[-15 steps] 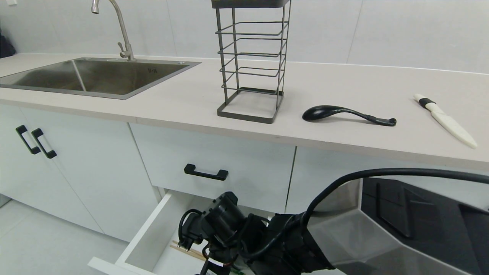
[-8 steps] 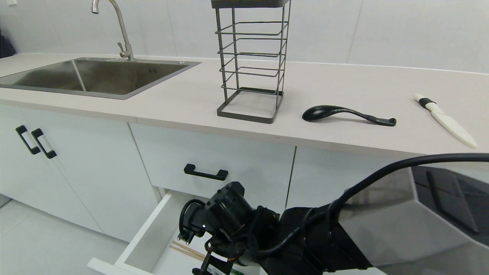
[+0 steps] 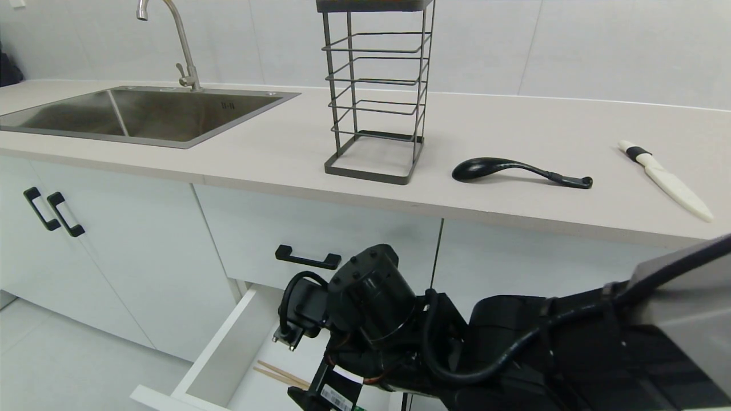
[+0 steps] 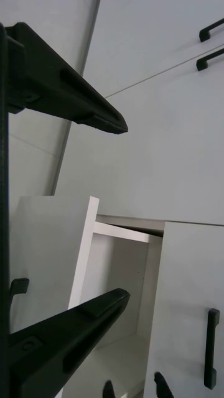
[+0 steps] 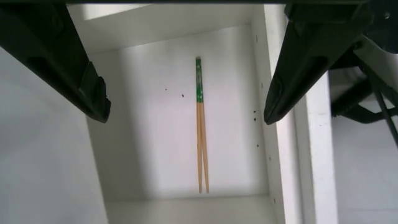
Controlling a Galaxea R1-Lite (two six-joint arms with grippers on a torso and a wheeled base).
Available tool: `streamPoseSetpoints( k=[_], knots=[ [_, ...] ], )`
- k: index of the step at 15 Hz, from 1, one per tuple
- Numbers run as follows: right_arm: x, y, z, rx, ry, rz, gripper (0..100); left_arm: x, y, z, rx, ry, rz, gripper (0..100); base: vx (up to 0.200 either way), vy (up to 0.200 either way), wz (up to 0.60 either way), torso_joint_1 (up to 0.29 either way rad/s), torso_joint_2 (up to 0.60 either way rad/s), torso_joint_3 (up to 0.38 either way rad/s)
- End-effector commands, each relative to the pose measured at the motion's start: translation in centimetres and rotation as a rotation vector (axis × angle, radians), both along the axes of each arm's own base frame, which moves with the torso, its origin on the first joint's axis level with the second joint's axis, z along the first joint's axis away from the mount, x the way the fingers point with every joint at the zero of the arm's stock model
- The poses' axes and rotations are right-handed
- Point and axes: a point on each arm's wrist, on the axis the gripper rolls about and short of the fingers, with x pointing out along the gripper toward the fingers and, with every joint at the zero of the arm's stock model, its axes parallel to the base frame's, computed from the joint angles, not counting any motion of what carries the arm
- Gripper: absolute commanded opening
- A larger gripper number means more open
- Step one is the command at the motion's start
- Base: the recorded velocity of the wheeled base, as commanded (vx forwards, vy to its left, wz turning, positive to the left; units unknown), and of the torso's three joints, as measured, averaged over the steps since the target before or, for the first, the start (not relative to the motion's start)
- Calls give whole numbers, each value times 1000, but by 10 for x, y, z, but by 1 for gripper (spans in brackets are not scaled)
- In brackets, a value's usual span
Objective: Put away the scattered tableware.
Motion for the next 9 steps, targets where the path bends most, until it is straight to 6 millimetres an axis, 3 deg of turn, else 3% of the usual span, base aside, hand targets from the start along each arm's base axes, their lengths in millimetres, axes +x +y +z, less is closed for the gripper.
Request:
streamPoseSetpoints(
  k=[1, 5, 9],
  knots=[
    [-8, -13, 22, 53, -31, 2, 100, 0, 0, 0, 0, 1, 0, 100, 0, 0, 0, 0, 0, 0],
    [-22, -33, 33, 76, -46, 12, 100, 0, 0, 0, 0, 1, 0, 100, 0, 0, 0, 0, 0, 0],
    [-30, -52, 25, 20, -53, -27, 100, 0, 0, 0, 0, 1, 0, 100, 0, 0, 0, 0, 0, 0]
  ],
)
